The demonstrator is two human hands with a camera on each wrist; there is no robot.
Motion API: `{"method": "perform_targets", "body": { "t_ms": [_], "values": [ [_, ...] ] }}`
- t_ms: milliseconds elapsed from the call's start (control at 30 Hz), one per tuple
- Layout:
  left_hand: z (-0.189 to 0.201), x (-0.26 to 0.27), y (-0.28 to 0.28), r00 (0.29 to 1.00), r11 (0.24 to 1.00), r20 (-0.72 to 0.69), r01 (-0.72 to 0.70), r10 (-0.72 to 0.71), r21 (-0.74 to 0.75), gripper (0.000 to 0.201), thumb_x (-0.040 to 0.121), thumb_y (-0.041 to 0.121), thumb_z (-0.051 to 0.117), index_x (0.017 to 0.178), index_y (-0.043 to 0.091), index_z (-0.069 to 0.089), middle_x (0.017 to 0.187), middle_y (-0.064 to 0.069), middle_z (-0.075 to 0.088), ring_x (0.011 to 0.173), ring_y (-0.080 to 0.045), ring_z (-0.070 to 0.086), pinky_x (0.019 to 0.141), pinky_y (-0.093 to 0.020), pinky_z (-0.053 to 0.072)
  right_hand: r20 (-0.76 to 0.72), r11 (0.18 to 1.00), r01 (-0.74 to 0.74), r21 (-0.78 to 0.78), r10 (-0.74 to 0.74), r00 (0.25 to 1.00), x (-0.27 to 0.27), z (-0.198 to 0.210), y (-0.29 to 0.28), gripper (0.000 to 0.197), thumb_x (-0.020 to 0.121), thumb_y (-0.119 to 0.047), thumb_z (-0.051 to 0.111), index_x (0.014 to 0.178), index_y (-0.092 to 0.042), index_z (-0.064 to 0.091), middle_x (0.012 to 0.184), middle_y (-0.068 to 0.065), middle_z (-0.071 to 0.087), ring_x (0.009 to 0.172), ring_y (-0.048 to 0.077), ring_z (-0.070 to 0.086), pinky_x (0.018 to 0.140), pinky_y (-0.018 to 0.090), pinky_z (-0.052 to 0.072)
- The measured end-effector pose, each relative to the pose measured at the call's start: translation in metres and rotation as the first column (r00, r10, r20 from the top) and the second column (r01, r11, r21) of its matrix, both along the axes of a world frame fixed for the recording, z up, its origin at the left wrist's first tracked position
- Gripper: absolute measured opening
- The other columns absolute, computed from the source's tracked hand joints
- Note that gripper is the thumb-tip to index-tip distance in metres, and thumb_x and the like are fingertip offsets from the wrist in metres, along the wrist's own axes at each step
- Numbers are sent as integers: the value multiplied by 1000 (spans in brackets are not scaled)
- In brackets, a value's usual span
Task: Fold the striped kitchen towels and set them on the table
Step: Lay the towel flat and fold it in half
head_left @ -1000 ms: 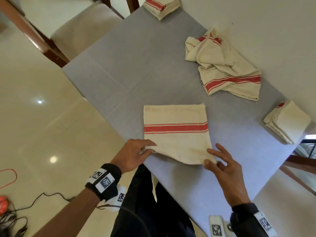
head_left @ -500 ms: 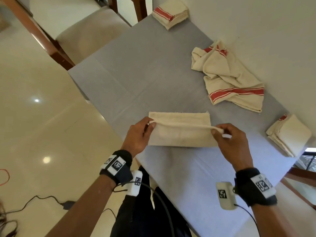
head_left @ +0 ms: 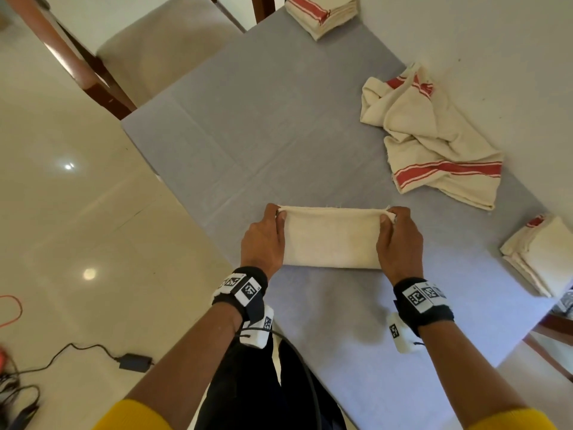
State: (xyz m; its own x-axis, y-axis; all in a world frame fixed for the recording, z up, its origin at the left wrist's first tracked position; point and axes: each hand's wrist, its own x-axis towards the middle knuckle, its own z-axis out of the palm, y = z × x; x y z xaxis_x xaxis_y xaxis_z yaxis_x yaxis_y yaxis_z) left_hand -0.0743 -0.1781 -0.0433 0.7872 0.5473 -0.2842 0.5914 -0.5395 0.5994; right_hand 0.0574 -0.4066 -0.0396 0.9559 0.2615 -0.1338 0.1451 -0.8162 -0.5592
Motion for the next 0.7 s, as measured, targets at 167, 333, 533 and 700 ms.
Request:
{"method": "perform_targets", "body": {
  "t_ms": [167, 333, 533, 700],
  "values": [
    [-1, 7, -4, 999, 997, -34, -29, 31, 67, 31, 112, 39, 31, 118, 14, 48, 76, -1, 58, 71, -34, 66, 58, -38, 48, 29, 1000, 10, -16, -10, 1000, -1, -9, 0, 29, 108, -25, 45, 129, -5, 52, 119, 19, 66, 106, 39, 64, 81, 34, 43],
    [-5, 9, -5, 998, 991, -25, -50, 54, 127, 31, 111, 42, 32, 116, 16, 48, 72, 1, 57, 69, -34, 68, 60, -43, 54, 51, 999, 12, -53, -9, 999, 2, -11, -1, 30, 109, -29, 44, 128, -7, 52, 114, 18, 68, 98, 39, 66, 75, 34, 42],
    [-12, 7, -11, 997, 972, -45, -55, 67, 230, 35, 110, 47, 30, 118, 19, 49, 73, -5, 70, 65, -33, 69, 56, -33, 41, 50, 993, 36, -109, -31, 998, 3, -11, 1, 32, 110, -33, 40, 130, -10, 51, 114, 14, 68, 96, 35, 66, 74, 34, 41],
    [-6, 7, -11, 979, 972, 81, -198, 188, 130, 25, 107, 44, 47, 118, 22, 44, 93, -4, 68, 73, -27, 68, 60, -36, 52, -8, 998, 49, -32, -49, 999, 7, 1, 1, 35, 108, -39, 45, 131, -13, 48, 115, 12, 66, 99, 32, 65, 76, 34, 43]
  ]
}}
